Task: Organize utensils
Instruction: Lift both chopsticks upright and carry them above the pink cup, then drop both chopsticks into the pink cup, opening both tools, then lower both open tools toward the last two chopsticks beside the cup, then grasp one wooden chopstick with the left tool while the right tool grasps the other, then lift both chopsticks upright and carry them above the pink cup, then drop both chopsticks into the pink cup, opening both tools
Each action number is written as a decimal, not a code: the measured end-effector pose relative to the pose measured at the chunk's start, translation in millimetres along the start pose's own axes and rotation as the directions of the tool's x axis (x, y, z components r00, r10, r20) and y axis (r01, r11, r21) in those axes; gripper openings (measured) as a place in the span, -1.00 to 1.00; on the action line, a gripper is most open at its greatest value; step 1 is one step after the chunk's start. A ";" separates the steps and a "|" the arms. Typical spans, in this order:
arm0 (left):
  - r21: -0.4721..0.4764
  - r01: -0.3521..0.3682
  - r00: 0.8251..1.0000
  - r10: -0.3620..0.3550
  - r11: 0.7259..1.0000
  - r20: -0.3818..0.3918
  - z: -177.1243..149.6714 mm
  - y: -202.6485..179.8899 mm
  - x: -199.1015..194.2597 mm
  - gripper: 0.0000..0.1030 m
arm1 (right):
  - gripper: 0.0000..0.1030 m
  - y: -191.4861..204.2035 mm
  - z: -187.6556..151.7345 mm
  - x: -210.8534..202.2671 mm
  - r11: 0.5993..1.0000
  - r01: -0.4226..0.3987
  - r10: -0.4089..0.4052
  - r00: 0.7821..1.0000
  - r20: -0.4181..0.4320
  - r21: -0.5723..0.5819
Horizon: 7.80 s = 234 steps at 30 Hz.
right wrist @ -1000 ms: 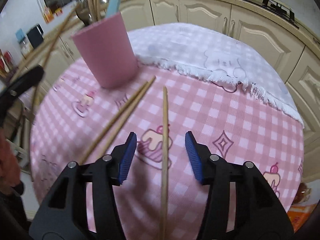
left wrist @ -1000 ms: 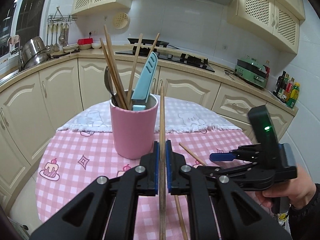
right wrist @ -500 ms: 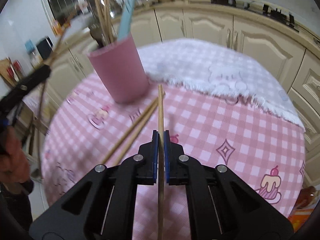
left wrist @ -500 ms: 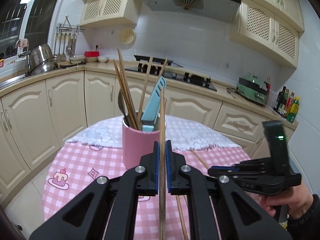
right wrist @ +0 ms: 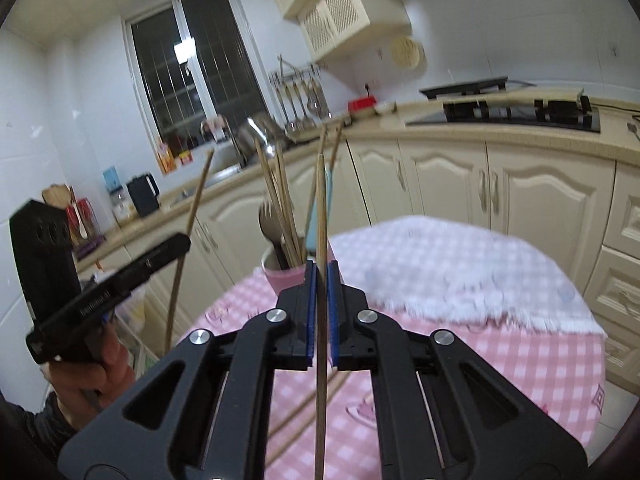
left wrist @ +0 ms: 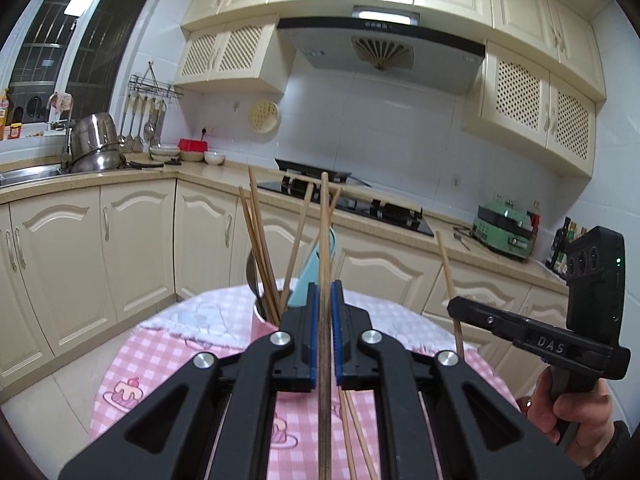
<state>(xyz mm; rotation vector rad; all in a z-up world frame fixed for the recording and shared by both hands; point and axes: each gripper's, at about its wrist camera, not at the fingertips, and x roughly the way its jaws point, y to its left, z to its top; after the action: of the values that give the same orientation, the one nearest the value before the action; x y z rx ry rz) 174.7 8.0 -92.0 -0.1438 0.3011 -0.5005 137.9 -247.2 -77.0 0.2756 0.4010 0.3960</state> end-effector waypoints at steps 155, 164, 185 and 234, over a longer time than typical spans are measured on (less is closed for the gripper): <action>0.328 0.084 0.742 0.161 0.941 -0.651 -105.2 -20.7 128.4 -0.87 | -0.79 -2.4 -92.1 113.7 0.946 0.215 -0.320 0.745 -0.585 -0.244; 0.318 0.092 0.731 0.153 0.944 -0.665 -103.4 -24.5 139.0 -0.89 | -0.82 0.7 -95.6 108.8 0.941 0.219 -0.331 0.749 -0.574 -0.257; 0.148 0.044 0.962 -0.002 0.988 -0.272 -40.9 -31.1 41.7 -0.90 | -0.88 -18.6 -43.9 16.2 0.997 0.054 -0.042 0.980 -0.196 0.052; 0.007 -0.043 0.922 0.037 0.999 0.385 94.6 -8.5 67.9 -0.90 | -0.88 41.1 121.7 55.1 0.985 -0.073 0.110 0.964 0.241 -0.158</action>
<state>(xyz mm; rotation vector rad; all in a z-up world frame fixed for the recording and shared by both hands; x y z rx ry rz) 257.6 -26.9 -17.6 -0.2173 -0.0855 -0.4225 223.6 -209.4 26.7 0.1960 0.1109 0.4736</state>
